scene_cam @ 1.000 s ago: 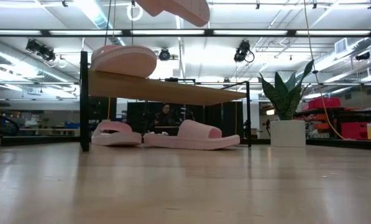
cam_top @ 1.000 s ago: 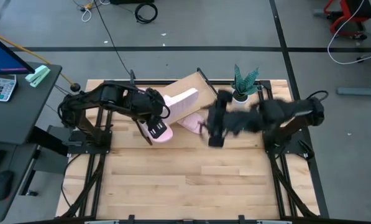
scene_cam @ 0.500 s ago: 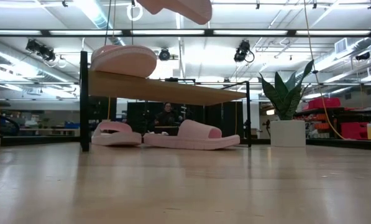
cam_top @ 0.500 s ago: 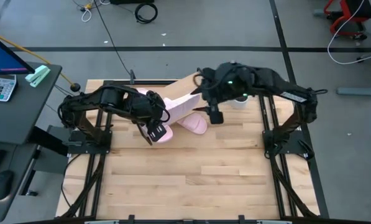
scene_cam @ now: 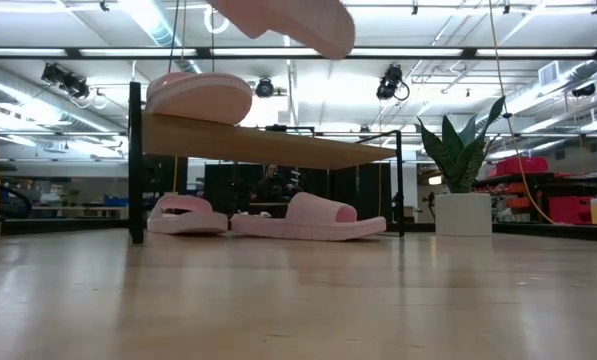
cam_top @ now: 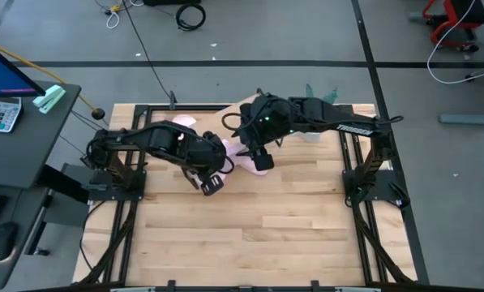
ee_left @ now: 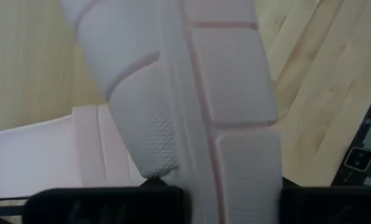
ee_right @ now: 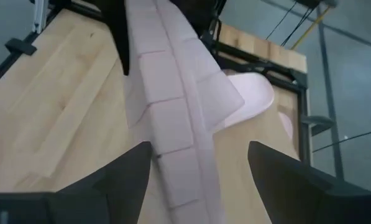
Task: Pick and place slides into the shelf
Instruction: Put the pink slipper on the shelf
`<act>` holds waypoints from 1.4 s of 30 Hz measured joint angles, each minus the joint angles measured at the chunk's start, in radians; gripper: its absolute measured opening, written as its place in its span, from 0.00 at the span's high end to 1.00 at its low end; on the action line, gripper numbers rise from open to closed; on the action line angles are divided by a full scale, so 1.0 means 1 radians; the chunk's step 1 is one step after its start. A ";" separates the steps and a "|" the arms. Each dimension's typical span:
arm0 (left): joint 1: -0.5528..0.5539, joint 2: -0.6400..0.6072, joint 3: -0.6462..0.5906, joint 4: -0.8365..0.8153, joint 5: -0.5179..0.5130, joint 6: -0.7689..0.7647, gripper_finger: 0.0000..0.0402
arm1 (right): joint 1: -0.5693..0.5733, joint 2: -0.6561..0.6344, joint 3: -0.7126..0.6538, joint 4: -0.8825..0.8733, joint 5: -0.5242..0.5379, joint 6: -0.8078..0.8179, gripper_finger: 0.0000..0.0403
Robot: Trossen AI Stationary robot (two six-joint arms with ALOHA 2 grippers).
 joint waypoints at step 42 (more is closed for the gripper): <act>-0.017 -0.284 0.002 0.120 -0.259 0.182 0.65 | -0.117 -0.007 0.000 -0.006 -0.182 -0.064 0.80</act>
